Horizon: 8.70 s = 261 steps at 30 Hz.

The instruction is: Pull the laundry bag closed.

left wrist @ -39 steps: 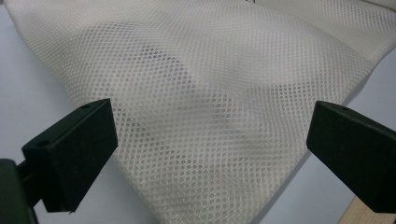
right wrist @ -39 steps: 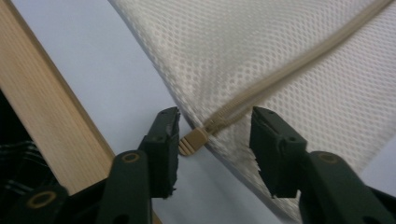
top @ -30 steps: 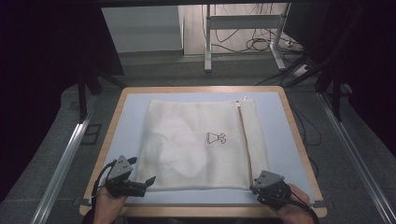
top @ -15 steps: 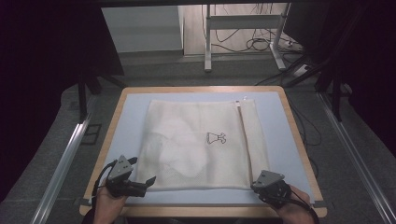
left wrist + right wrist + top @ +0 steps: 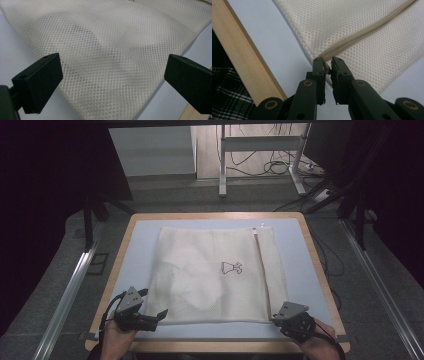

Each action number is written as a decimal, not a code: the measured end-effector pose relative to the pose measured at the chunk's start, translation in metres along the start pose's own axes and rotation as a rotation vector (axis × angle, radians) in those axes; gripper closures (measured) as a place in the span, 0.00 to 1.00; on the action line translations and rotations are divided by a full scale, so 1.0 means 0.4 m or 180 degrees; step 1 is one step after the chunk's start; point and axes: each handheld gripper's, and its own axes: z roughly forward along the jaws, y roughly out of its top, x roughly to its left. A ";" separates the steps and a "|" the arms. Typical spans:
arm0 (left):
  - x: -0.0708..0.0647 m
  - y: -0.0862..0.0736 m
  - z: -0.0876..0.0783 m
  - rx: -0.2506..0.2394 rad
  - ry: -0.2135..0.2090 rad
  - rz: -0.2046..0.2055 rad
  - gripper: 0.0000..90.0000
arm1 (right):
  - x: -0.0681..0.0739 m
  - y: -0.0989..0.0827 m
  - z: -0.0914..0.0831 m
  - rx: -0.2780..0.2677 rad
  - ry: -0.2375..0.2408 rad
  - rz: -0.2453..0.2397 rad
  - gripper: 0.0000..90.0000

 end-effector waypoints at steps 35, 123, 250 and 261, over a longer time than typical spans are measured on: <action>-0.100 0.074 0.093 0.0137 -0.0455 0.0250 0.11 | 0.004 0.016 0.012 -0.0074 0.0067 -0.0051 0.95; -0.371 0.221 0.418 0.0327 -0.1457 0.0735 0.99 | -0.005 0.013 0.014 -0.0129 0.0117 0.0112 0.94; -0.468 0.227 0.514 0.0463 -0.1436 0.0775 1.00 | -0.171 0.051 0.111 -0.0016 -0.0362 -0.0109 0.96; -0.466 0.227 0.514 0.0475 -0.1452 0.0760 1.00 | -0.189 0.062 0.127 0.0030 -0.0389 -0.0005 0.96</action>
